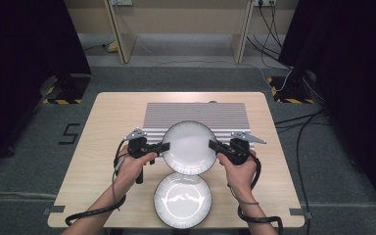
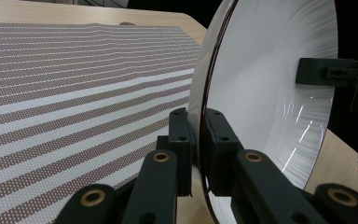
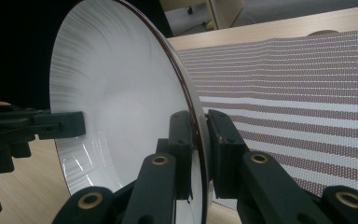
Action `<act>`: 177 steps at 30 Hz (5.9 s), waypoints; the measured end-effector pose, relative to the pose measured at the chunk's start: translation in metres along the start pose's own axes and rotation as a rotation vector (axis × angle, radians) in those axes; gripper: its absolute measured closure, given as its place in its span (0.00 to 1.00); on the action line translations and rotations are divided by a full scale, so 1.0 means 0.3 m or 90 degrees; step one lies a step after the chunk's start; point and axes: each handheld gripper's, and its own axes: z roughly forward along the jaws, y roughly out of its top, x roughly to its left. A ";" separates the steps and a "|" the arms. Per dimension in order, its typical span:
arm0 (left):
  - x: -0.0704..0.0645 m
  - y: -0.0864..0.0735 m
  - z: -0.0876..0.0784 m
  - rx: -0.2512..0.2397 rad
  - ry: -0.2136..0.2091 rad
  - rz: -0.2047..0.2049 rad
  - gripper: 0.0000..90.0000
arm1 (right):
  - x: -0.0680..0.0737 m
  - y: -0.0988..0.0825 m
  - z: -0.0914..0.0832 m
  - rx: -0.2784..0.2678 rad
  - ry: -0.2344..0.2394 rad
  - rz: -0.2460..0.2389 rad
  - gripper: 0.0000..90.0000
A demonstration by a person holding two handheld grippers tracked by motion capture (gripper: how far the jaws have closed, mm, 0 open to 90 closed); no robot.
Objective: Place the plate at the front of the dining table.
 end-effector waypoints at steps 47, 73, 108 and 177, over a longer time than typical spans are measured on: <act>0.023 0.045 0.053 0.004 0.010 -0.002 0.91 | -0.038 0.038 0.036 -0.008 -0.013 0.006 0.89; 0.036 0.078 0.083 0.007 0.019 0.003 0.91 | -0.055 0.060 0.054 -0.015 -0.022 0.007 0.89; 0.070 0.109 0.135 0.014 0.037 -0.001 0.90 | -0.080 0.090 0.099 -0.013 -0.035 0.011 0.89; 0.146 0.151 0.254 0.038 0.066 -0.025 0.88 | -0.151 0.144 0.205 0.003 -0.070 0.029 0.88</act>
